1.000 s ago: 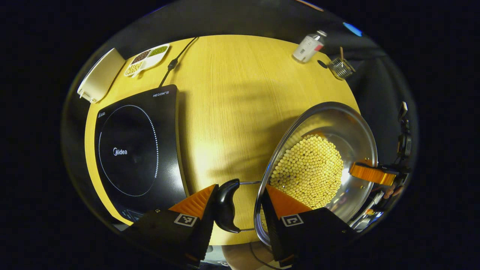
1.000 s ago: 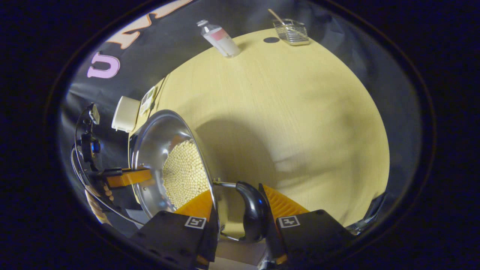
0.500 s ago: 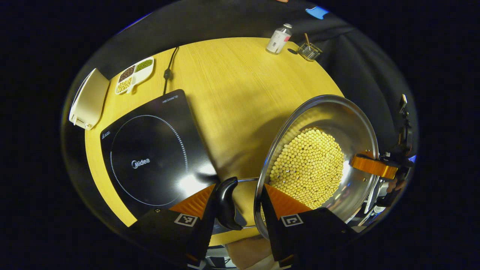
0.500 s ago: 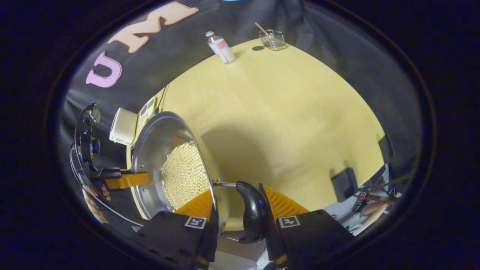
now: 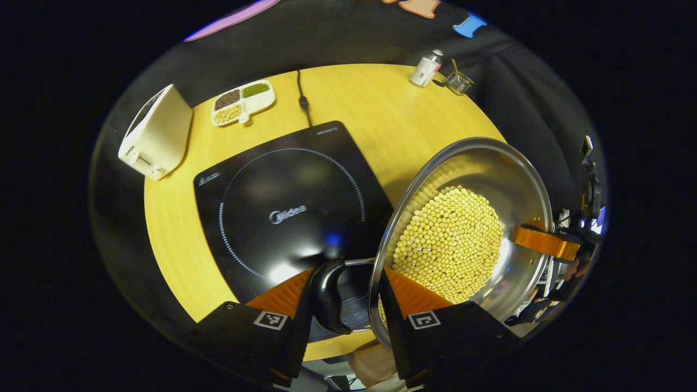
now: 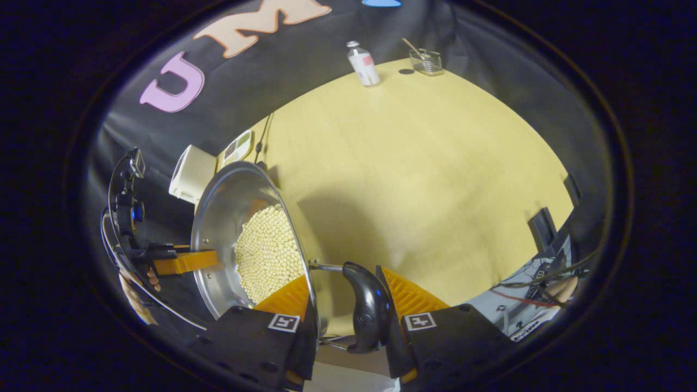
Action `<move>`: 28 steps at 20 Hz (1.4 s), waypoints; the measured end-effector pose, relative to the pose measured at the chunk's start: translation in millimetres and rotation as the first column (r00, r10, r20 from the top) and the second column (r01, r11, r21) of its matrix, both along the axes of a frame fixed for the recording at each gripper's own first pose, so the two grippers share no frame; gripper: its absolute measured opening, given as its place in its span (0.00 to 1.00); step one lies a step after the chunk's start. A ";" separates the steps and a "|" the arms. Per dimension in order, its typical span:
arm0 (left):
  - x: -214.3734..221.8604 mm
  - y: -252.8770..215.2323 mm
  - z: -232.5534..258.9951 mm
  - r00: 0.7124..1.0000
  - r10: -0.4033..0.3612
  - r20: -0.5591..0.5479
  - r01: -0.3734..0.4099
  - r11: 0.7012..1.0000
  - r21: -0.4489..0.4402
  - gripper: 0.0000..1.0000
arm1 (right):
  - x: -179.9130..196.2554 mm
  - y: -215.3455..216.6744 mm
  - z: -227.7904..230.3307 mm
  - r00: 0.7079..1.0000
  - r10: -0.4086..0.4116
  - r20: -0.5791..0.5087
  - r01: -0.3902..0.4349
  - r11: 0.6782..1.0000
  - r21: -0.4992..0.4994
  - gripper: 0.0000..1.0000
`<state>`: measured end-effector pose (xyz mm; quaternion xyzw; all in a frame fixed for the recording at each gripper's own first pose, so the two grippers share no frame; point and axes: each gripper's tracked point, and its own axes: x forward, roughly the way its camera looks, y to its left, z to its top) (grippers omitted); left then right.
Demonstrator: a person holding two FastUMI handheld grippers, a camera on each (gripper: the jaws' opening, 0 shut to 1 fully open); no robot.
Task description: First push the handle of the pot to place it horizontally, then grasp the pot with both hands and set it on the induction cooktop.
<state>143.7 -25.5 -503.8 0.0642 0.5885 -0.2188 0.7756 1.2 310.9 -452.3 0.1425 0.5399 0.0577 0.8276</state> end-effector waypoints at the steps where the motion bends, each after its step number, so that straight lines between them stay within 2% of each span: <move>1: -0.5 1.0 0.7 1.000 0.012 0.003 -0.012 1.000 -0.001 0.66 | 3.4 11.1 0.3 1.000 0.013 0.001 -0.013 1.000 -0.002 0.50; 9: -11.1 -2.8 -2.3 0.995 0.091 0.030 -0.092 0.995 0.039 0.67 | 32.7 86.0 -9.7 0.994 0.100 -0.033 -0.099 0.995 0.011 0.50; 10: -12.7 -2.8 -3.9 0.994 0.098 0.037 -0.100 0.994 0.041 0.66 | 38.9 92.7 -10.7 0.993 0.109 -0.035 -0.109 0.994 0.010 0.55; 15: -13.9 -2.8 -2.9 0.988 0.147 0.056 -0.150 0.987 0.051 0.66 | 65.8 125.1 -13.9 0.986 0.155 -0.056 -0.155 0.988 0.012 0.55; 18: -10.5 5.0 6.1 0.984 0.171 0.058 -0.174 0.983 0.065 0.66 | 79.5 139.6 -22.7 0.981 0.177 -0.077 -0.176 0.984 0.024 0.55; 19: -9.5 5.9 8.8 0.983 0.174 0.058 -0.179 0.981 0.075 0.66 | 83.3 144.8 -26.0 0.980 0.181 -0.083 -0.179 0.983 0.028 0.50; 20: -7.8 4.9 11.8 0.981 0.183 0.065 -0.188 0.979 0.081 0.66 | 88.6 147.8 -29.4 0.979 0.186 -0.087 -0.184 0.983 0.029 0.50; 21: -6.8 4.9 14.8 0.980 0.189 0.067 -0.194 0.977 0.088 0.66 | 93.6 151.4 -32.7 0.979 0.185 -0.089 -0.183 0.983 0.032 0.55; 28: -8.7 9.4 28.8 0.976 0.199 0.085 -0.208 0.970 0.123 0.66 | 120.4 159.7 -54.8 0.978 0.184 -0.094 -0.181 0.983 0.030 0.55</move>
